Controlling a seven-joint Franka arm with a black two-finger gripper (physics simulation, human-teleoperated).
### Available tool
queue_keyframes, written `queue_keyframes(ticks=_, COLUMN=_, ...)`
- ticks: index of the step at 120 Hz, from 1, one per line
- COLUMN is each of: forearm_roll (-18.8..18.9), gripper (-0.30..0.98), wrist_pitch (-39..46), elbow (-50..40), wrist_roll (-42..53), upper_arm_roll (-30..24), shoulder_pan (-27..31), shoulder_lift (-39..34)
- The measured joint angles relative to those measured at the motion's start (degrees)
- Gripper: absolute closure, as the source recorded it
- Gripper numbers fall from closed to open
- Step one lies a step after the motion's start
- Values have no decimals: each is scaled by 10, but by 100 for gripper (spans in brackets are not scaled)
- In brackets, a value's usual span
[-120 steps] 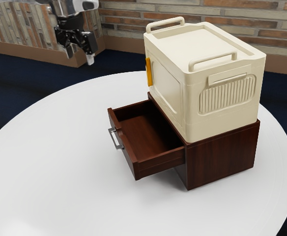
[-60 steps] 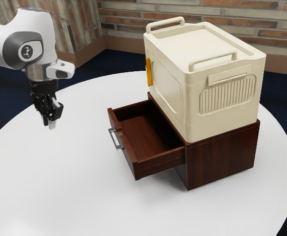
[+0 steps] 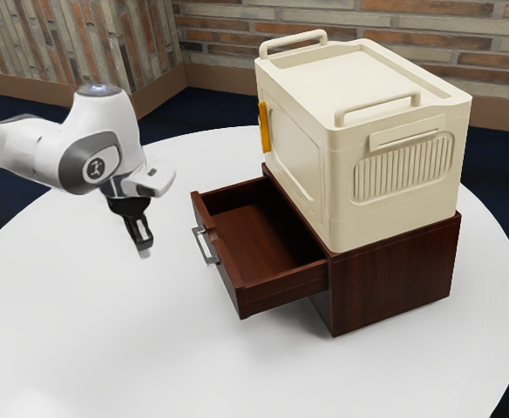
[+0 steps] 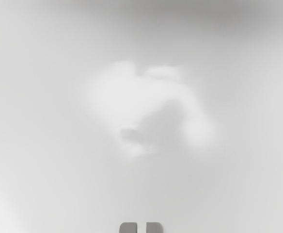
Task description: Push the drawer handle with one arm to close the drawer
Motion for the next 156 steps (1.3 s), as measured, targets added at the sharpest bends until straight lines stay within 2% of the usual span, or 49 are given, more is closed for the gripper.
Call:
queue_keyframes(ticks=23, forearm_roll=-30, gripper=78, wrist_pitch=47, elbow=16, wrist_roll=39, upper_arm_roll=-19, shoulder_pan=-4, shoulder_lift=39)
queue_keyframes(ticks=55, forearm_roll=-64, gripper=79, wrist_pitch=70, elbow=61, wrist_roll=76, upper_arm_roll=-47, shoulder_pan=-7, shoulder_lift=87)
queue_keyframes(ticks=156, forearm_roll=-110, gripper=78, wrist_pitch=84, elbow=246, wrist_roll=125, upper_arm_roll=-100, shoulder_pan=-8, shoulder_lift=243)
